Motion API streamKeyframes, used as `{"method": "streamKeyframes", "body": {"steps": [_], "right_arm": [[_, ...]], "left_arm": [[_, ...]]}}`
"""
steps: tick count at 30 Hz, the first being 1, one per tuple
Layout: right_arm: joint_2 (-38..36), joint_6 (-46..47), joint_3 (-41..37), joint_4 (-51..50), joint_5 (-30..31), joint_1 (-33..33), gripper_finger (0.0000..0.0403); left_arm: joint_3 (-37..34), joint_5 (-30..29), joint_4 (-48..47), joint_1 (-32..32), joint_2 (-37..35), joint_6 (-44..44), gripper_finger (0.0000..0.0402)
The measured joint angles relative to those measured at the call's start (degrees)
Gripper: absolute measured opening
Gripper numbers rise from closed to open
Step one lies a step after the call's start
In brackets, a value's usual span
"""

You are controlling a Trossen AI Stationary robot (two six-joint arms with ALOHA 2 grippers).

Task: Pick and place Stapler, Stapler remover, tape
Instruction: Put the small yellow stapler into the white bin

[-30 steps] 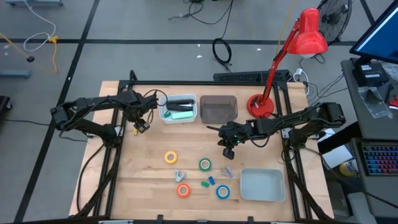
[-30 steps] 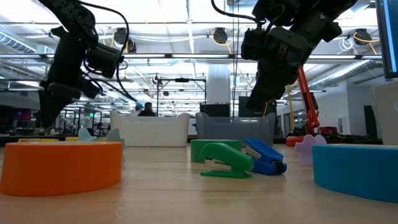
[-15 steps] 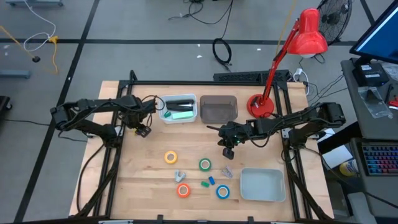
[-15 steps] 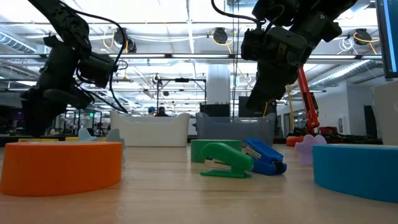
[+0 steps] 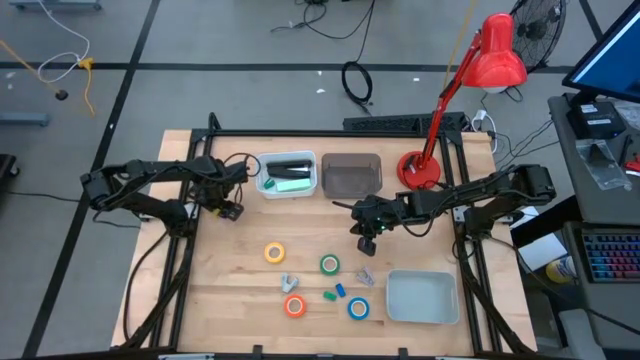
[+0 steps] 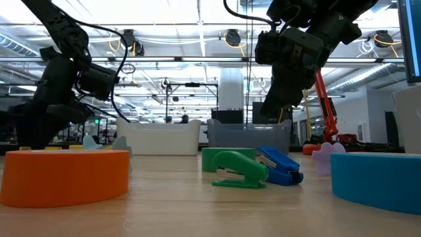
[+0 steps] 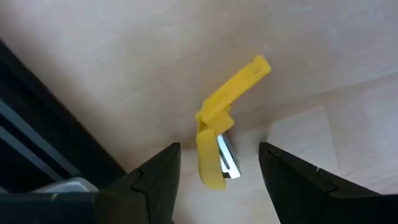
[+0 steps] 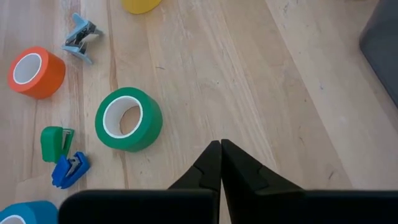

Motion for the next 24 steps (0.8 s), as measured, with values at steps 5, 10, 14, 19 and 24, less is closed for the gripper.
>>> {"method": "streamKeyframes", "body": {"steps": [5,10,14,19,24], "right_arm": [[0.0,0.0,0.0,0.0,0.0,0.0,0.0004],[0.0,0.0,0.0,0.0,0.0,0.0,0.0004],[0.0,0.0,0.0,0.0,0.0,0.0,0.0004],[0.0,0.0,0.0,0.0,0.0,0.0,0.0004],[0.0,0.0,0.0,0.0,0.0,0.0,0.0004]], "left_arm": [[0.0,1.0,0.1,0.0,0.0,-1.1,0.02],[0.0,5.9,3.0,-0.6,0.0,-1.0,0.0147],[0.0,10.1,4.8,-2.8,0.0,-2.6,0.0115],[0.0,15.0,7.1,-6.9,0.0,-6.2,0.0099],[0.0,15.6,7.1,-8.3,-0.1,-9.6,0.0106]]}}
